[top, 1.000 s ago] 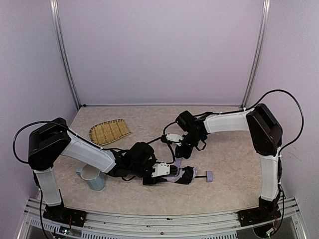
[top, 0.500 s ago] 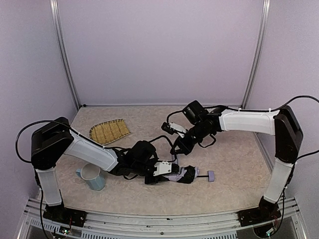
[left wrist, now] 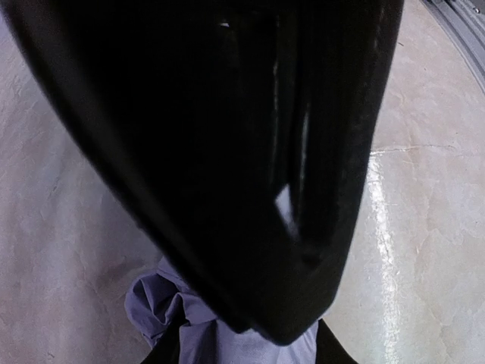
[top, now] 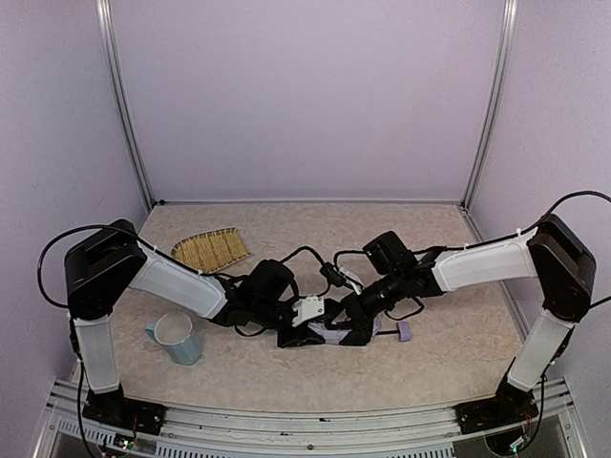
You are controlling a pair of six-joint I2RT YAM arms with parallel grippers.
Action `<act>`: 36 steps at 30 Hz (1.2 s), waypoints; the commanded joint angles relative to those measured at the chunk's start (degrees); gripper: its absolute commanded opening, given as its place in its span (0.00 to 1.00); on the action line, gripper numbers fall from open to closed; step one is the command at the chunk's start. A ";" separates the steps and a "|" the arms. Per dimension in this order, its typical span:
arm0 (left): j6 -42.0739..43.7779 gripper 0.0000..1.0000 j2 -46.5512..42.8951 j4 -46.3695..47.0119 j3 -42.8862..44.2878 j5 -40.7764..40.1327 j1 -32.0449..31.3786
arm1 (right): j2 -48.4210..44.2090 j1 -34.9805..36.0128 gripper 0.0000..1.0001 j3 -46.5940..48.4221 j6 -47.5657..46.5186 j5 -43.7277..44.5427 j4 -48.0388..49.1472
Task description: Put away the umbrella
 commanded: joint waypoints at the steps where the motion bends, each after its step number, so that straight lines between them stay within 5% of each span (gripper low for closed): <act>1: -6.97 0.00 5.97 -9.26 -1.30 -1.66 2.88 | -2.40 3.38 0.00 -3.99 2.08 -2.01 3.43; 13: -8.65 0.00 7.95 -11.49 0.51 0.50 5.16 | 0.65 11.23 0.00 -7.35 -5.90 18.73 3.13; 24: -7.30 0.00 8.78 -13.81 1.36 1.80 6.16 | -0.50 12.45 0.23 -15.65 -2.29 20.29 9.70; 36: -6.54 0.00 8.72 -13.75 1.28 1.39 5.80 | -12.68 12.96 0.25 -21.32 2.62 18.83 8.99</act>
